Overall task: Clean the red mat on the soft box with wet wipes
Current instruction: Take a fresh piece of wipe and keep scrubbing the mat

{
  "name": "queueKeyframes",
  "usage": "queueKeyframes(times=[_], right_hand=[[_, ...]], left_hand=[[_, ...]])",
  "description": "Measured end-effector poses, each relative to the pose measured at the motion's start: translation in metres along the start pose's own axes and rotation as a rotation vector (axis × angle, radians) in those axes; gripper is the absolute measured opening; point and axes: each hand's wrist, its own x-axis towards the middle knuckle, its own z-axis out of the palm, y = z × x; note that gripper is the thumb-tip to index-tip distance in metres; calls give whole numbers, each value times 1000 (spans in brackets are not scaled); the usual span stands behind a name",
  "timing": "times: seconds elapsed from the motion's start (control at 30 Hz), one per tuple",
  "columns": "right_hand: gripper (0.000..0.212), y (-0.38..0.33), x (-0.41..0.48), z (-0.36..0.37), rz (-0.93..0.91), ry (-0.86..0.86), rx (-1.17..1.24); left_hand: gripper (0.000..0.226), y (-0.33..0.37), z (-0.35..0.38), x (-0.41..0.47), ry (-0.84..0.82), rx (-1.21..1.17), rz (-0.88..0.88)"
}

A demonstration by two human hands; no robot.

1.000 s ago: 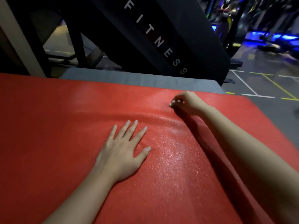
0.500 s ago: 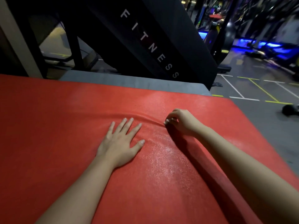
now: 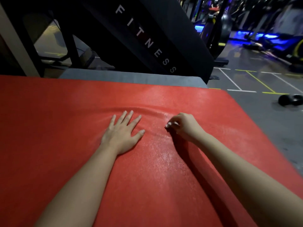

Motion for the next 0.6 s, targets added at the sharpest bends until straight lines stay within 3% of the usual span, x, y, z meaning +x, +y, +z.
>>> queueKeyframes(times=[0.17, 0.23, 0.4, 0.47, 0.5, 0.6], right_hand=[[11, -21, -87, -21, -59, -303, 78], [7, -22, -100, -25, -53, -346, 114], [8, -18, -83, -5, 94, -9, 261], [10, -23, -89, -3, 105, 12, 256], [12, -25, -97, -8, 98, -45, 235], [16, -30, -134, -30, 79, -432, 271]], left_hand=[[85, -1, 1, 0, 5, 1, 5], [86, -2, 3, 1, 17, -2, 1], [86, -2, 0, 1, -10, 9, 3], [83, -1, -2, 0, -16, 10, -2], [80, 0, -3, 0, -18, 12, -1], [75, -1, -4, 0, -25, 12, -5]])
